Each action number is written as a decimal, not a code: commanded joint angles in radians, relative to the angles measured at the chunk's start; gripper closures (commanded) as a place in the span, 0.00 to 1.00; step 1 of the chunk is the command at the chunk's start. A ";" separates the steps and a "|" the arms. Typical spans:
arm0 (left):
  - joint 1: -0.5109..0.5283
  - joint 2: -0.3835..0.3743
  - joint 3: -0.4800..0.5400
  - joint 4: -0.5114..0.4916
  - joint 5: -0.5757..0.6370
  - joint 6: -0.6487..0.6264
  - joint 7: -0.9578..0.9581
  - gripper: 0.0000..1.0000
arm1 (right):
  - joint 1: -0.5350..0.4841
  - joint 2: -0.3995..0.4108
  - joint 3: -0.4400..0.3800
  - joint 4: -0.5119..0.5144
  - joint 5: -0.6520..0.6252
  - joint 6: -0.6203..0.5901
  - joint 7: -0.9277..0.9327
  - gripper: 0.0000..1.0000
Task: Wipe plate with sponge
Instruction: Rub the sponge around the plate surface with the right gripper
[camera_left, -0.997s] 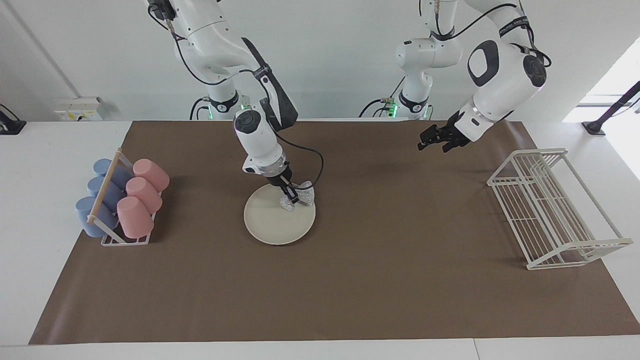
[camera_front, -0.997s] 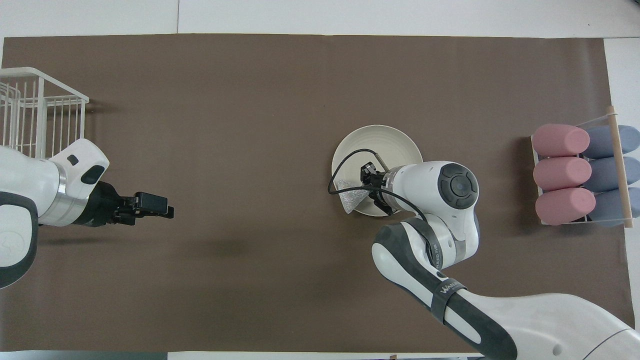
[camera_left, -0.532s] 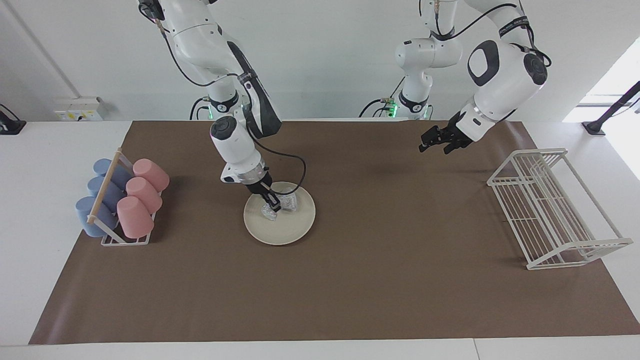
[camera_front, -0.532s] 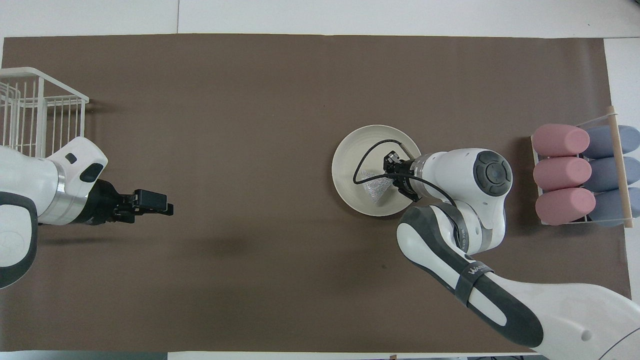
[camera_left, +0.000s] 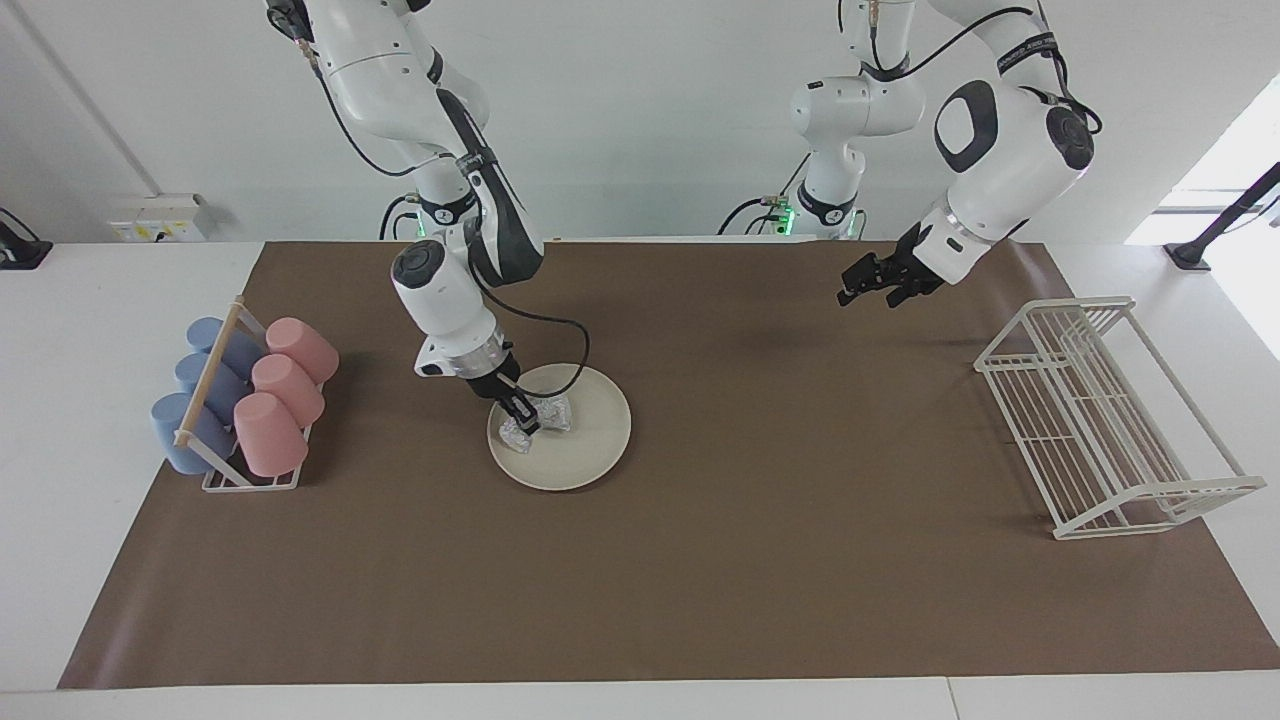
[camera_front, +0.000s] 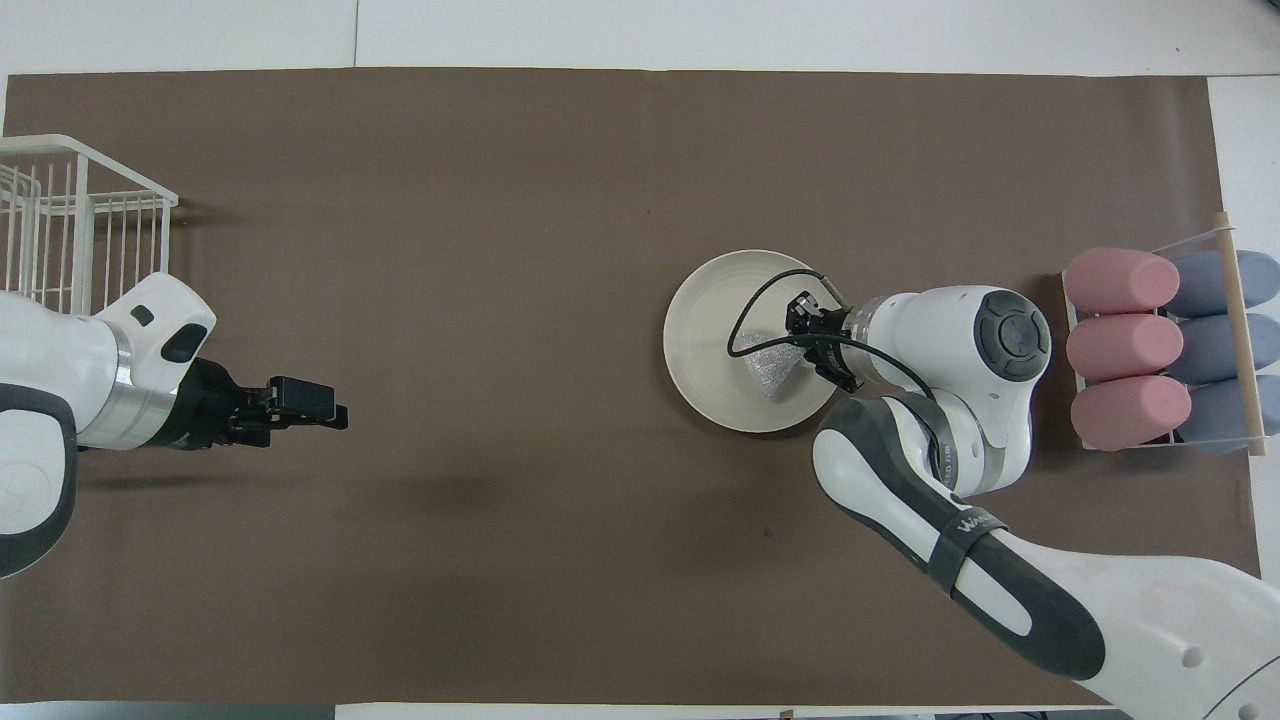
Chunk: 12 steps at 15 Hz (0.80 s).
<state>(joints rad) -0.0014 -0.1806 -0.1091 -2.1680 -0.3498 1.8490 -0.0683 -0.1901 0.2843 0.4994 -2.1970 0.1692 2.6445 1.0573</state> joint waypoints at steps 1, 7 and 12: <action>-0.020 0.000 0.008 0.002 0.023 0.012 -0.024 0.00 | 0.066 0.050 0.002 -0.004 -0.019 0.038 0.143 1.00; -0.022 0.000 0.008 0.002 0.023 0.012 -0.027 0.00 | 0.115 0.050 0.002 0.020 -0.019 0.057 0.251 1.00; -0.022 0.000 0.008 0.002 0.023 0.009 -0.027 0.00 | 0.116 -0.063 0.001 0.120 -0.019 -0.190 0.316 1.00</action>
<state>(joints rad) -0.0063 -0.1806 -0.1091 -2.1680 -0.3493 1.8491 -0.0737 -0.0716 0.2892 0.4995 -2.1114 0.1673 2.5697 1.3336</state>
